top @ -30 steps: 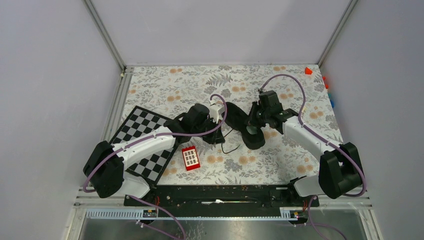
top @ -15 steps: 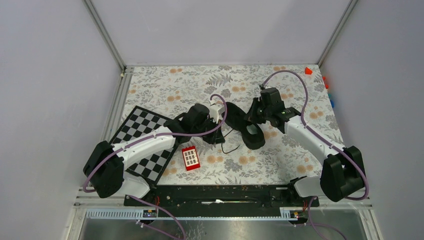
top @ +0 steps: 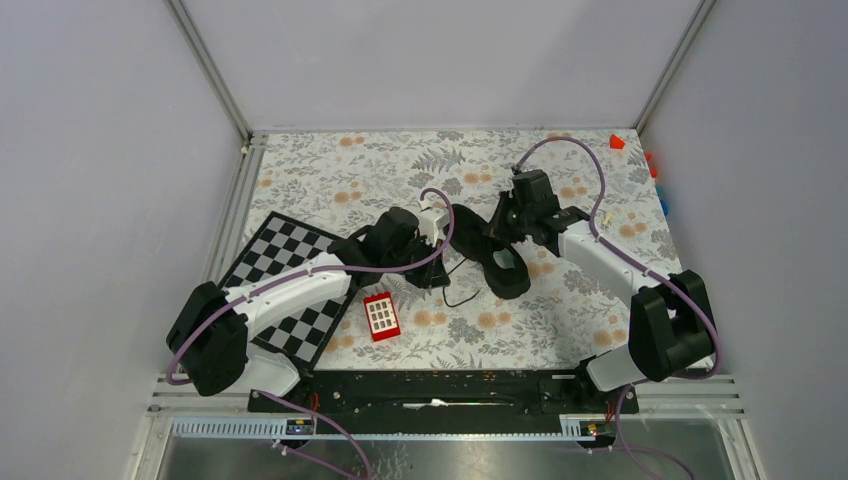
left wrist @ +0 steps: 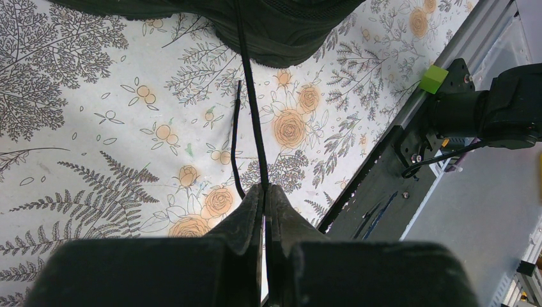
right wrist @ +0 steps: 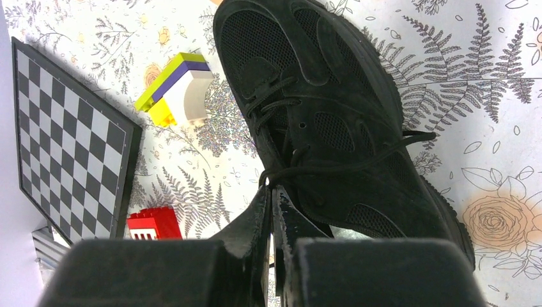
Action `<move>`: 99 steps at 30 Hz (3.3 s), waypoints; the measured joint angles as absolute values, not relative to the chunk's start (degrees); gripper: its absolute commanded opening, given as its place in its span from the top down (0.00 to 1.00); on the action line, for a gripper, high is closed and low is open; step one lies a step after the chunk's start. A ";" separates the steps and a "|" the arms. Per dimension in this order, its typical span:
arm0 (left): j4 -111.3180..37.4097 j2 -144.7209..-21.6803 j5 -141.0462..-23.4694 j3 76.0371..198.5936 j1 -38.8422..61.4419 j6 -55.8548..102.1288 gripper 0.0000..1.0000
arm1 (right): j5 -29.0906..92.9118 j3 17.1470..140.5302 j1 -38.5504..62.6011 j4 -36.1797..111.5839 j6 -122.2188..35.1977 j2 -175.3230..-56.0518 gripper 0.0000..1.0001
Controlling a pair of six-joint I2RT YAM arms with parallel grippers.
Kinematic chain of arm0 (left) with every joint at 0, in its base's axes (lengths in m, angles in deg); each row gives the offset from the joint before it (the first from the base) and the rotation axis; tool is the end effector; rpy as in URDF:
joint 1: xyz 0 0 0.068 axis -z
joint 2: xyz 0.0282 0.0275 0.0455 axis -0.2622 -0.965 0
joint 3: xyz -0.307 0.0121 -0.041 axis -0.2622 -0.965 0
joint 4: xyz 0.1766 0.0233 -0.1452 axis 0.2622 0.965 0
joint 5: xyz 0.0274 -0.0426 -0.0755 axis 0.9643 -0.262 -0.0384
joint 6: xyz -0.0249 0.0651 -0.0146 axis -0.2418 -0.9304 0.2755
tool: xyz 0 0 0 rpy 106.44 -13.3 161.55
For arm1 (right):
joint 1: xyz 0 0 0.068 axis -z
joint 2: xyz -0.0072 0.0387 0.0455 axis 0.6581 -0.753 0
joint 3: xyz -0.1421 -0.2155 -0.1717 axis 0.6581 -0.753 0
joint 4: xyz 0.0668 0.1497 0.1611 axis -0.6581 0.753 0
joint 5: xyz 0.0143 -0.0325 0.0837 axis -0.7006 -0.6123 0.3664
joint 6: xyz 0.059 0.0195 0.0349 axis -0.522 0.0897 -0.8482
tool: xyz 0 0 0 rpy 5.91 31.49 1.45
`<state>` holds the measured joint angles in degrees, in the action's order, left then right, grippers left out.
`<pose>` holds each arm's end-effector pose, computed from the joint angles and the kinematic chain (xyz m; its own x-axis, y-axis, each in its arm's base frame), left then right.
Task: Tie the shoes
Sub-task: Cross the shoelace with the shoelace.
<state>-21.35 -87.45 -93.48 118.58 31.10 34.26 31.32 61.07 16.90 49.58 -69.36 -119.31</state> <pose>0.1798 -0.2165 0.2889 -0.7388 0.2465 -0.6273 0.6218 0.6081 -0.4935 0.2795 0.1338 0.2891 -0.7530 0.2482 -0.6093 -0.1042 0.8694 0.4830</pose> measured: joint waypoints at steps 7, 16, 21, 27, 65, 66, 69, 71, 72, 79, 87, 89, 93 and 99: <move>-21.33 -87.45 -93.48 118.58 31.10 34.26 1.00 | 30.99 60.61 16.90 49.73 -69.21 -119.31 1.00; -21.35 -87.36 -93.48 118.58 31.10 34.26 1.00 | 28.94 60.74 16.88 50.73 -67.48 -120.10 1.00; -21.40 -87.34 -93.48 118.58 31.10 34.26 1.00 | 26.88 61.46 16.20 51.98 -66.63 -121.43 1.00; -21.40 -87.34 -93.48 118.58 31.10 34.28 1.00 | 23.65 63.74 14.56 53.66 -65.58 -123.58 1.00; -21.20 -86.42 -93.46 118.58 32.00 34.28 1.00 | 26.88 37.66 13.73 -1.83 -85.16 -120.34 0.99; -21.16 -86.38 -93.46 118.58 32.00 34.28 1.00 | 27.06 36.50 13.78 -5.02 -86.15 -121.02 0.98; -21.20 -86.16 -93.46 118.58 32.00 34.28 1.00 | 27.76 32.83 13.93 -16.63 -90.13 -125.11 0.97; -21.20 -86.14 -93.44 118.58 32.00 34.28 1.00 | 28.11 31.21 14.13 -24.17 -92.79 -128.62 0.96; -21.18 -86.14 -93.39 118.58 32.00 34.28 1.00 | 28.35 30.71 14.28 -27.88 -94.19 -130.57 0.96; -21.14 -85.57 -93.04 118.58 32.00 34.26 1.00 | 28.61 29.97 14.61 -38.59 -98.02 -134.83 0.92; -20.83 -84.87 -92.96 118.58 32.00 34.08 1.00 | 30.55 32.11 15.00 -21.61 -94.30 -126.81 0.70; -20.70 -84.87 -92.91 118.58 32.00 34.04 1.00 | 31.03 32.94 15.04 -17.48 -92.94 -124.89 0.64; -20.70 -84.87 -92.78 118.58 32.00 33.95 1.00 | 31.43 33.75 15.07 -11.01 -90.76 -122.55 0.62; -20.70 -84.87 -92.65 118.58 32.00 33.86 1.00 | 31.34 35.28 15.07 -4.02 -88.75 -120.52 0.64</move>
